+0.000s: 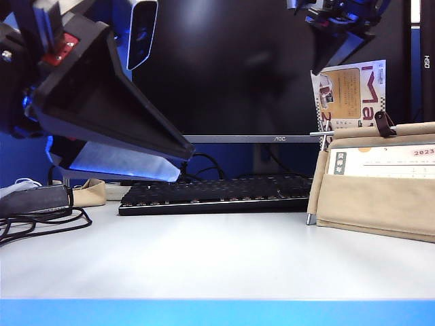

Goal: Turn one page of the calendar.

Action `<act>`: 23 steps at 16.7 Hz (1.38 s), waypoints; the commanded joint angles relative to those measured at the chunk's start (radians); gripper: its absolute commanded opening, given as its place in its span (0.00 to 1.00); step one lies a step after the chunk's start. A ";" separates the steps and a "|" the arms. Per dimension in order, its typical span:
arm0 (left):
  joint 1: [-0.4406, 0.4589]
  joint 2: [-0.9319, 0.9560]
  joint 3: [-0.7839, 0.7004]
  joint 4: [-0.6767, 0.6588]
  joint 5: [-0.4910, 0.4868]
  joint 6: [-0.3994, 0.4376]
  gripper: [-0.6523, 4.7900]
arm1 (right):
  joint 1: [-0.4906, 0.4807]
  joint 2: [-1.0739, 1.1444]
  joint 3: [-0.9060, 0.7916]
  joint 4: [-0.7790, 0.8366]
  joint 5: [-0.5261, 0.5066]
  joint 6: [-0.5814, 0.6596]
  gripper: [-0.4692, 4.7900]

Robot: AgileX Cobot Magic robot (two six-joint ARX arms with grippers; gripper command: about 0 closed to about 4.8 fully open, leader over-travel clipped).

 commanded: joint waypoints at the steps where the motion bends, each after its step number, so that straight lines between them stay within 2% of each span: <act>1: 0.000 -0.002 0.002 0.012 0.001 0.001 0.57 | 0.001 0.006 0.008 0.019 -0.015 0.006 0.48; 4: 0.000 -0.002 0.002 0.012 0.001 0.001 0.57 | 0.001 0.040 0.007 0.013 -0.016 0.013 0.48; 5: 0.000 -0.002 0.002 0.012 0.000 0.001 0.57 | 0.001 0.045 0.008 0.015 -0.023 0.013 0.38; 7: 0.000 -0.002 0.002 0.014 -0.004 0.005 0.57 | 0.001 0.045 0.008 0.018 -0.040 0.014 0.08; 13: 0.000 -0.002 0.002 0.016 0.001 0.008 0.57 | 0.001 0.045 0.008 0.005 -0.027 0.121 0.08; 16: 0.000 -0.002 0.002 0.014 0.001 0.013 0.57 | 0.001 0.019 0.007 -0.002 0.027 0.145 0.08; 23: 0.000 -0.002 0.002 0.013 0.001 0.040 0.57 | -0.002 -0.125 0.003 -0.009 -0.005 0.206 0.08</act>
